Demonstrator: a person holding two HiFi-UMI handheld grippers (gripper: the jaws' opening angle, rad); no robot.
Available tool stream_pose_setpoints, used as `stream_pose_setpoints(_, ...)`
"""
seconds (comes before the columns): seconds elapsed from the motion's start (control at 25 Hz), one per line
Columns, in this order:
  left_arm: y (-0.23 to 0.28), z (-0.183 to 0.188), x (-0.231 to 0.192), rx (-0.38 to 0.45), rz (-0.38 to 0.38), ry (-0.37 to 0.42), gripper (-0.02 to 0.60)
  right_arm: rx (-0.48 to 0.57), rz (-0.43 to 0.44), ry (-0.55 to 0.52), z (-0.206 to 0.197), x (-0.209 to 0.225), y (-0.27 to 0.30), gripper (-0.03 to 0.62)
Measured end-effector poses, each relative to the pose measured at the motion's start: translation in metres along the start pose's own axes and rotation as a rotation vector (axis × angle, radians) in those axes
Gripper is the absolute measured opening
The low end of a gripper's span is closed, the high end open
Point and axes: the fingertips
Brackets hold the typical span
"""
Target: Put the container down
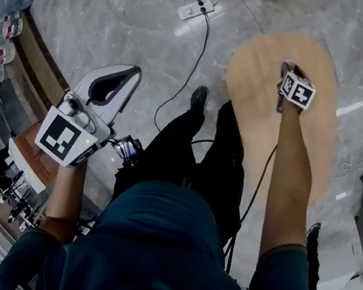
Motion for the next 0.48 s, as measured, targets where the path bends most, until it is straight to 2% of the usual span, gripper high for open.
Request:
stream_pose_setpoints(0.32, -0.044, 0.026, 0.010, 0.086, 0.021, 0.048, -0.003, 0.060, -0.016, -0.052, 0.012, -0.006, -0.075, 0.160)
stream_pose_setpoints(0.48, -0.072, 0.042, 0.015, 0.136, 0.030, 0.077, -0.003, 0.137, -0.025, -0.054, 0.019, -0.018, -0.131, 0.160)
Point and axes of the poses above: the fingertips, and each gripper's own axes: y forward along the fingers, x to its right, z out of its top, and after that the axes turned 4 degrees about -z, right-handed
